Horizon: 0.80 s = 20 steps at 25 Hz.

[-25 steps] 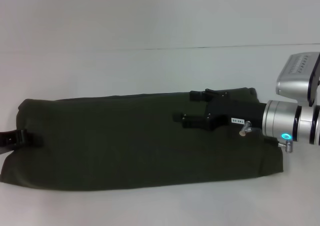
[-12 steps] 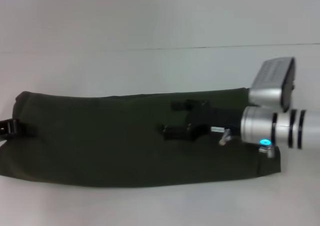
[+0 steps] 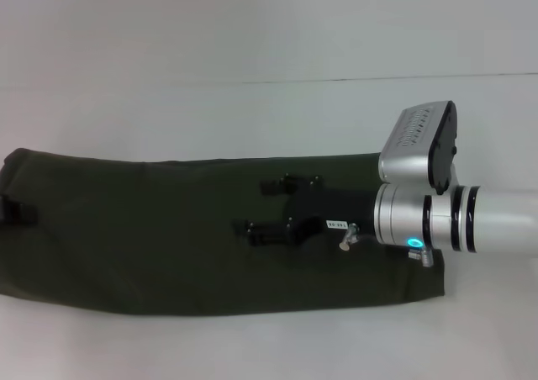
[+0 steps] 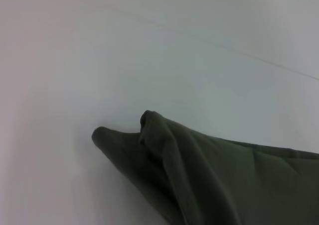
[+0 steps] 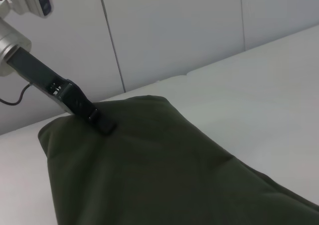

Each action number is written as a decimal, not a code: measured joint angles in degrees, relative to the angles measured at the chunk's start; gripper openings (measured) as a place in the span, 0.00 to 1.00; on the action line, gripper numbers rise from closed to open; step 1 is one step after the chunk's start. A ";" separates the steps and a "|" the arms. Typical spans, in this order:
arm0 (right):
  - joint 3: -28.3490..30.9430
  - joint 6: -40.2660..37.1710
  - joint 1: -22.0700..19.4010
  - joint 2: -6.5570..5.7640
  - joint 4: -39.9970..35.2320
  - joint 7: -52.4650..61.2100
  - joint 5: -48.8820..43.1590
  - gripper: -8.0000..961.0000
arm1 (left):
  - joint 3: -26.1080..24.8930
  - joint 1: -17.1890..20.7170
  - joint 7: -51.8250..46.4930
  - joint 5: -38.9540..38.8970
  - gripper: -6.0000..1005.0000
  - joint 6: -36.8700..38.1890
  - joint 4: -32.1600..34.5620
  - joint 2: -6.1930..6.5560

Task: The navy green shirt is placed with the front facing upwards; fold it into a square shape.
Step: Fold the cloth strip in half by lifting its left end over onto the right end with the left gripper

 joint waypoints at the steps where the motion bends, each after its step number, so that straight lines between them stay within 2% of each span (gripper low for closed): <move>1: 0.01 0.09 0.11 0.00 0.12 -0.01 0.01 0.95 | -0.06 0.02 0.11 -0.03 0.08 0.02 0.03 0.02; 7: -0.41 1.95 0.85 -0.01 1.20 -0.04 -0.16 0.95 | -0.12 -0.14 0.34 -3.13 0.08 2.81 0.14 0.01; 16: -1.36 3.43 0.80 0.02 2.68 -1.27 -0.32 0.95 | 0.23 -0.32 -0.05 -15.74 0.08 9.40 0.82 -0.37; 19: -1.36 5.34 1.44 0.16 4.40 -3.32 -0.24 0.95 | 0.55 -0.39 -0.15 -18.73 0.08 10.72 0.53 -0.81; 20: -1.29 5.78 1.63 0.23 4.86 -3.79 -0.23 0.95 | 0.87 -0.44 -0.18 -20.45 0.08 11.57 0.40 -1.48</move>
